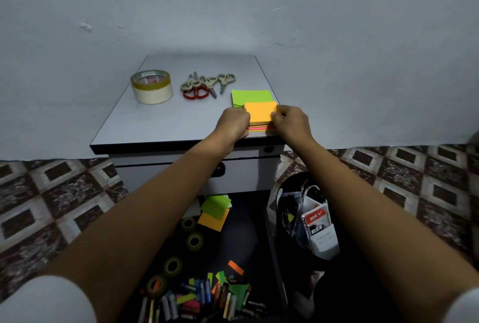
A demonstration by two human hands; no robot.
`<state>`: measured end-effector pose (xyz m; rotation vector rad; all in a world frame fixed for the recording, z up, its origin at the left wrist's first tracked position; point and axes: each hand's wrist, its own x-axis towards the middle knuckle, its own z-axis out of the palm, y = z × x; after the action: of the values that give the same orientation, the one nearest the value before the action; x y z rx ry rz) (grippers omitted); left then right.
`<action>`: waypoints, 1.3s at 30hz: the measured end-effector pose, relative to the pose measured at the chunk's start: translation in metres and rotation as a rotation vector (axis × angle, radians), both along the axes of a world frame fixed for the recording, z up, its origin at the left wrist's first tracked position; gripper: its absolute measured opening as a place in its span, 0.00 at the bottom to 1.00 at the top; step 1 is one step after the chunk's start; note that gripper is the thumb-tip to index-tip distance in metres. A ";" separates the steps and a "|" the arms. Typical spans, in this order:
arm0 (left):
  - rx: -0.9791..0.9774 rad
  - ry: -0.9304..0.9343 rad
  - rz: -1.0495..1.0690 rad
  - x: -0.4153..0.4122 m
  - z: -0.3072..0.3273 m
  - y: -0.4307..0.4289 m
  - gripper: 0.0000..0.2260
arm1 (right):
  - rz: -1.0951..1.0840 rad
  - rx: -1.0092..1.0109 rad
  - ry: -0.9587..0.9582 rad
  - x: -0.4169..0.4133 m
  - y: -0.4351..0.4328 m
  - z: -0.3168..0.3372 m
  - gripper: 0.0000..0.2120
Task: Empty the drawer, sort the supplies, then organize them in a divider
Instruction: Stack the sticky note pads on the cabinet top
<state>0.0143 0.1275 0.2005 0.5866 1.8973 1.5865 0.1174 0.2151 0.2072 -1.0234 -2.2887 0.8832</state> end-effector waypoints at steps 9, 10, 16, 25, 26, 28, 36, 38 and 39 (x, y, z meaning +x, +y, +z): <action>0.002 0.599 -0.031 0.033 0.005 -0.068 0.18 | -0.038 0.094 0.256 0.029 -0.049 -0.021 0.19; 0.028 0.616 -0.040 0.035 -0.001 -0.078 0.17 | -0.030 0.100 0.284 0.034 -0.058 -0.026 0.18; -0.012 0.562 -0.007 0.044 -0.069 -0.133 0.16 | 0.077 -0.010 0.231 0.050 -0.108 -0.080 0.17; -0.330 0.371 -0.062 0.029 -0.181 -0.171 0.15 | 0.217 -0.126 -0.069 0.031 -0.138 -0.186 0.17; -0.363 0.359 -0.081 0.026 -0.192 -0.172 0.15 | 0.233 -0.131 -0.111 0.028 -0.138 -0.200 0.17; -0.418 0.355 -0.115 0.019 -0.211 -0.172 0.16 | 0.264 -0.133 -0.192 0.021 -0.137 -0.225 0.17; -0.695 0.636 -0.226 -0.014 -0.271 -0.163 0.21 | 0.416 0.021 -0.574 -0.009 -0.124 -0.292 0.25; -0.790 0.707 -0.245 -0.021 -0.282 -0.160 0.24 | 0.447 0.064 -0.669 -0.021 -0.114 -0.298 0.27; -0.836 0.721 -0.259 -0.024 -0.287 -0.158 0.25 | 0.462 0.084 -0.694 -0.027 -0.110 -0.300 0.28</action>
<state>-0.0094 -0.0308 -0.0861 1.0256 2.5958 0.3114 0.0903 0.1050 -0.0931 -0.8615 -3.2071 0.6424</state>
